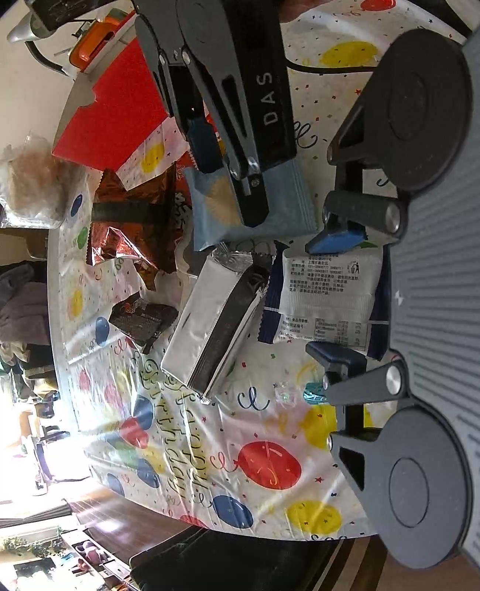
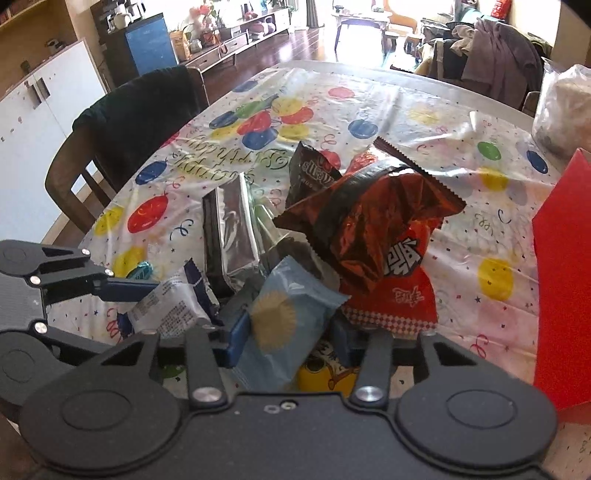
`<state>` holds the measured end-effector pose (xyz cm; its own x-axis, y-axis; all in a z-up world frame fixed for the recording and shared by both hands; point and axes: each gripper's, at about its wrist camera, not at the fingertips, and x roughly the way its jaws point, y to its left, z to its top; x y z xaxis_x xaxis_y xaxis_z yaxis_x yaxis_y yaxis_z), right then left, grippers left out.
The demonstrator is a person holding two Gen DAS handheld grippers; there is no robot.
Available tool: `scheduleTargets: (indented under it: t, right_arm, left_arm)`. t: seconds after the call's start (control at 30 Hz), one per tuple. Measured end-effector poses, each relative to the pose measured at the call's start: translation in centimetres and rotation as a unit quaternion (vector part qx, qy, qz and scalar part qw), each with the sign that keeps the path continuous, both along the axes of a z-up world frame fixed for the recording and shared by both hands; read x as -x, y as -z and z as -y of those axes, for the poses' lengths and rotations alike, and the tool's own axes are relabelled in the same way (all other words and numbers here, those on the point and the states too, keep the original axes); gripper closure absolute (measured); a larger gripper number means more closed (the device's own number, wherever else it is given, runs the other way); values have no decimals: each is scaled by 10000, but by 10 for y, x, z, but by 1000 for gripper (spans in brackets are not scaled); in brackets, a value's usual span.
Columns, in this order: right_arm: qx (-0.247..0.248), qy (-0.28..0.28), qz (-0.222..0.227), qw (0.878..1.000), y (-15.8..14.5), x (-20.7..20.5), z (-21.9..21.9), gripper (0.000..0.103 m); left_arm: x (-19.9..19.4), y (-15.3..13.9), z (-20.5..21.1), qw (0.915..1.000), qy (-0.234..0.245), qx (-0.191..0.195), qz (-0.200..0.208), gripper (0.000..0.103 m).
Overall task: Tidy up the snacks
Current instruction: 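Grasp the white packet with the left tool while the right tool grasps the blue cookie packet, then carry both packets into the red box and open both tools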
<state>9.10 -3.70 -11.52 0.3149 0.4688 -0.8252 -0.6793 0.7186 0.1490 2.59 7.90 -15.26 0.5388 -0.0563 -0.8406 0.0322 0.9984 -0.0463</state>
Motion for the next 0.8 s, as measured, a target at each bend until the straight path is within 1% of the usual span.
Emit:
scheduleTargets:
  t: [0.17, 0.3, 0.37, 0.5, 0.63, 0.8]
  right_arm:
    - [-195, 1, 152, 9997, -8, 8, 6, 73]
    - [-343, 4, 304, 9989, -15, 16, 9, 78]
    - [-438, -20, 375, 9983, -19, 20, 10, 82]
    - [-577, -62, 499, 9971, -27, 28, 14, 86]
    - [-668, -2, 516, 9964, -33, 32, 22, 91]
    - [-758, 73, 581, 9954, -42, 38, 36, 91]
  left_arm:
    - [2, 0, 0, 10000, -84, 32, -10, 54]
    - [4, -1, -1, 9998, -170, 81, -26, 55]
    - [6, -2, -1, 9997, -224, 114, -46, 55]
    - [11, -7, -1, 9994, -305, 184, -25, 55]
    - [16, -14, 0, 9990, -382, 245, 0, 55]
    - [23, -28, 8, 9986, -417, 306, 103, 55]
